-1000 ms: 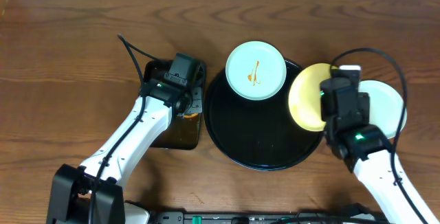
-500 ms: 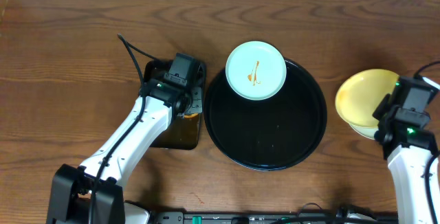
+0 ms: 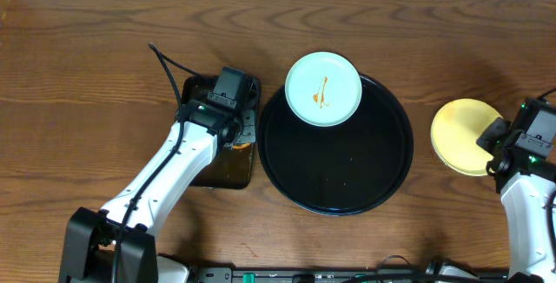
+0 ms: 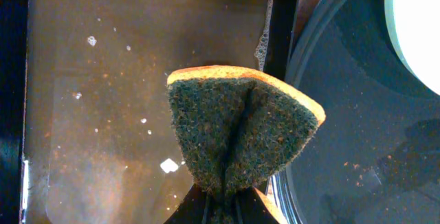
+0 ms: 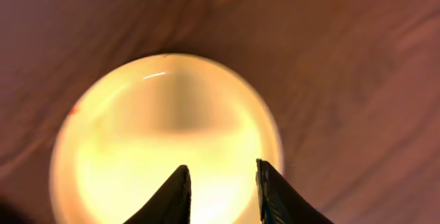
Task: Clean dirty plates on tray and stack at the side
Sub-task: 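Carry the yellow plate right with the right gripper and stack it on the green plate, then move the right gripper to the pale green plate and grip its rim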
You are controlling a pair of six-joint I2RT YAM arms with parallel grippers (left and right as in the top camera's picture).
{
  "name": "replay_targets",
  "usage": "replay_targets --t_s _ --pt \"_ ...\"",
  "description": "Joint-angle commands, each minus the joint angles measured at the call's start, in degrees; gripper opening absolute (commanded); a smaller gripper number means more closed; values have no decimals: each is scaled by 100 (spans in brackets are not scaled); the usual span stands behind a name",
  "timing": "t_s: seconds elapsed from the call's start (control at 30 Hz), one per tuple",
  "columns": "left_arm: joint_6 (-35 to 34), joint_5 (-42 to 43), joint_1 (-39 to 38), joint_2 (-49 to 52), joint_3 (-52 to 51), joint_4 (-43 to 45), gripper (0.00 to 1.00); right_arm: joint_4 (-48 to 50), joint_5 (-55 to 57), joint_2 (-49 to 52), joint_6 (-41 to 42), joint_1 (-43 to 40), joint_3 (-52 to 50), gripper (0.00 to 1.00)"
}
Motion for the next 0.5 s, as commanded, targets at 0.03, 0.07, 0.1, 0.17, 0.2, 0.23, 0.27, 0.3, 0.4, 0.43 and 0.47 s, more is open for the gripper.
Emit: replay_targets --t_s 0.03,0.07,0.1,0.17,0.2,0.23,0.27,0.3,0.4,0.43,0.47 --pt "-74 -11 24 -81 31 0 8 -48 -1908 4 -310 162 321 31" --pt "-74 -11 24 -81 31 0 8 -127 -2260 7 -315 236 393 31" --pt "-74 -11 24 -81 31 0 8 -232 -2546 7 -348 323 479 31" --pt "-74 -11 24 -81 31 0 8 -564 -2914 9 -450 538 745 33" --pt "-74 -11 24 -81 31 0 8 -717 -3027 11 -525 634 874 33" --pt "-74 -11 24 -81 31 0 8 -953 -3145 22 -645 776 1088 34" --pt "-74 -11 24 -81 31 0 8 -1104 -3165 42 -748 868 1228 34" --pt "-74 -11 24 -81 31 2 8 -1325 -3156 74 -848 988 1423 34" --pt "-74 -11 24 -81 31 2 8 -1947 -3154 330 -1104 1342 2083 39" --pt "-74 -11 24 -81 31 2 8 -2111 -3156 444 -1139 1440 2282 40" --pt "-74 -11 24 -81 31 2 8 -2369 -3158 656 -1213 1596 2597 40"
